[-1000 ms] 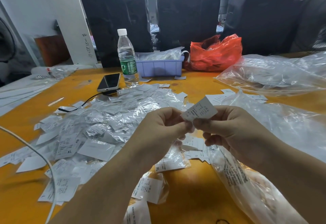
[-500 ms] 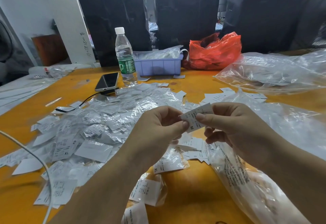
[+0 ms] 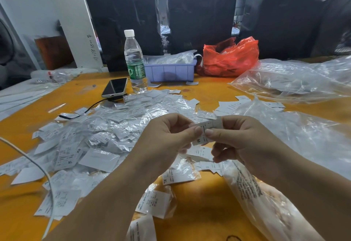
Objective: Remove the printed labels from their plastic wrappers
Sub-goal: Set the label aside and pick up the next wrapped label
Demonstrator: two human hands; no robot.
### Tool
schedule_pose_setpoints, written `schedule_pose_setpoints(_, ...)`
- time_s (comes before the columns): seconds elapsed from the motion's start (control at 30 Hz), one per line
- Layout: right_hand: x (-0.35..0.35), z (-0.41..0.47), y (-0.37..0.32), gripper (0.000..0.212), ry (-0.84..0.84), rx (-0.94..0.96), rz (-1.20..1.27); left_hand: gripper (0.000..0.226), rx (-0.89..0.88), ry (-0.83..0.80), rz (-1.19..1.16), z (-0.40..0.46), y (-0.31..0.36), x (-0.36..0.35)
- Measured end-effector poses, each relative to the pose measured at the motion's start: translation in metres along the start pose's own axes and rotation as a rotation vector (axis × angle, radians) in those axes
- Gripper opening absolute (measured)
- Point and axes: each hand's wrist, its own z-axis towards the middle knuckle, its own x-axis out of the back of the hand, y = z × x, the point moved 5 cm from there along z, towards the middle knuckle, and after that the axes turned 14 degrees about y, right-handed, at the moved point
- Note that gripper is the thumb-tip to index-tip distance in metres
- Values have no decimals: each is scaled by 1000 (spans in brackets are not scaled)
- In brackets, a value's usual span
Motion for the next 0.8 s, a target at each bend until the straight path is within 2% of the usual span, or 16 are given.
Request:
schedule_pose_setpoints(0.23,-2,-4,-4,5,-64,72,-115,20,35,-31,-6,1,-2,-2)
schedule_pose_setpoints(0.37,-2,-3,-6,12,-17,168,-134,28,47,-66,-2,0,-3,-6)
schedule_pose_setpoints(0.53,1,-3,-12,15,58,302,-213,33,58,-27,3,2,-5,-3)
schedule_pose_setpoints(0.8,0,-1,-2,9,-31,266,-264,31,-27,-65,48,0,-4,-5)
